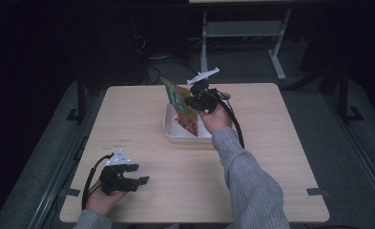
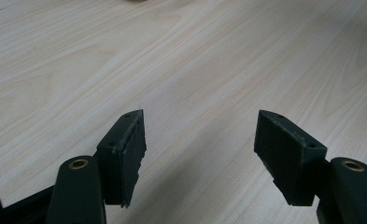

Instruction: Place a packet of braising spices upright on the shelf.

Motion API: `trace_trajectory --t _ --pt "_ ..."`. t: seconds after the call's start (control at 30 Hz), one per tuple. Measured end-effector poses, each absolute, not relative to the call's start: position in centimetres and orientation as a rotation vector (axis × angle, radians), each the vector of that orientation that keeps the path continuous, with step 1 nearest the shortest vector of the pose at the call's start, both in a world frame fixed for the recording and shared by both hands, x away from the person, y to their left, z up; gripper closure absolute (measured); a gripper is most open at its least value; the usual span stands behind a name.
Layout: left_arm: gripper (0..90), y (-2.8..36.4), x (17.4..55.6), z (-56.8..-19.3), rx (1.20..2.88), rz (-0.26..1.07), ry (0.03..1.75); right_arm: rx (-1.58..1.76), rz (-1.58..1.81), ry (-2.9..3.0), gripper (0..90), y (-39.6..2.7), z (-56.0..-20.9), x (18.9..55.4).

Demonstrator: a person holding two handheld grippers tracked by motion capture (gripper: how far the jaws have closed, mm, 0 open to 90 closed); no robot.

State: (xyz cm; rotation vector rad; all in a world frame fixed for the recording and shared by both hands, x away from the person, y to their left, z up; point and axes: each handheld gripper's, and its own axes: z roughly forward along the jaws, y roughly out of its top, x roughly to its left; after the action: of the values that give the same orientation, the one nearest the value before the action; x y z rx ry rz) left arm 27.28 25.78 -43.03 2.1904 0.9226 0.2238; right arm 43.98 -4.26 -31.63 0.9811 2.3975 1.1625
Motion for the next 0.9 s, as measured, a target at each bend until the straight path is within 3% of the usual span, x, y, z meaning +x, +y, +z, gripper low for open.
trace_trajectory --t 0.67,0.9 --pt "33.2 25.6 27.3 -43.0 2.190 0.221 0.923 1.024 1.078 2.467 88.4 -4.8 -31.7 43.7" --pt "33.0 25.7 27.3 -43.0 2.192 0.221 0.921 1.048 1.003 2.528 76.6 -4.0 -31.3 45.2"
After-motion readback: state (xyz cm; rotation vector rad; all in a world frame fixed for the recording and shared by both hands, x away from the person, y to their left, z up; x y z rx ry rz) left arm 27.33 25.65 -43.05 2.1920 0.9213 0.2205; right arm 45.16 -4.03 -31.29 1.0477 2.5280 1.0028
